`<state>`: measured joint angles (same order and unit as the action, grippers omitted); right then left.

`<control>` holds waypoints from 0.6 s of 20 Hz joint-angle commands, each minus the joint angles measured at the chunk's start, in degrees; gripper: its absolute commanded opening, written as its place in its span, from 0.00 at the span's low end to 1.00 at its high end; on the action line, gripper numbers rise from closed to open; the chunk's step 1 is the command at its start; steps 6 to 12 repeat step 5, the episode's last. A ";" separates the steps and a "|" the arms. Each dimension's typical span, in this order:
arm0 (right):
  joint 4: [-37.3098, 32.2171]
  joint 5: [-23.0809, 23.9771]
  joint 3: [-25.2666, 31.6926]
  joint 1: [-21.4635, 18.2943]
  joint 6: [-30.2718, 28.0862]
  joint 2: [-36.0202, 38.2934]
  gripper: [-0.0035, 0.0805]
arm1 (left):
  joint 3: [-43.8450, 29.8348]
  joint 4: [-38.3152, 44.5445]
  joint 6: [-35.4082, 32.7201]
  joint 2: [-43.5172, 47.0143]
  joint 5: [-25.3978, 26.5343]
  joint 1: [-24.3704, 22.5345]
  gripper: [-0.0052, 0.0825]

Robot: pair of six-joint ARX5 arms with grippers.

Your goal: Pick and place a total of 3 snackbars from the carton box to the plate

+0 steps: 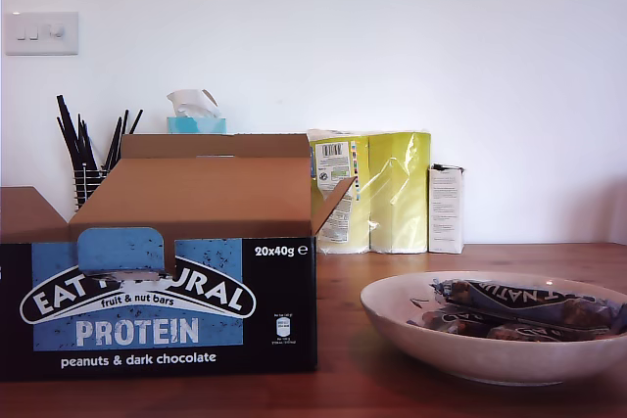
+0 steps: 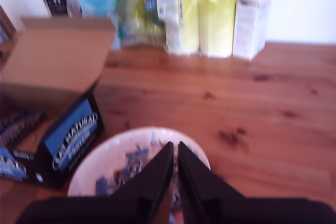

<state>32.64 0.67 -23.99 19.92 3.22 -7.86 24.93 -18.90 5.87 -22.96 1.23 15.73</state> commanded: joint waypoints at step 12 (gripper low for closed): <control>2.25 0.13 0.09 0.04 0.42 -0.24 0.03 | -1.25 -1.29 0.17 0.46 -0.11 0.09 0.04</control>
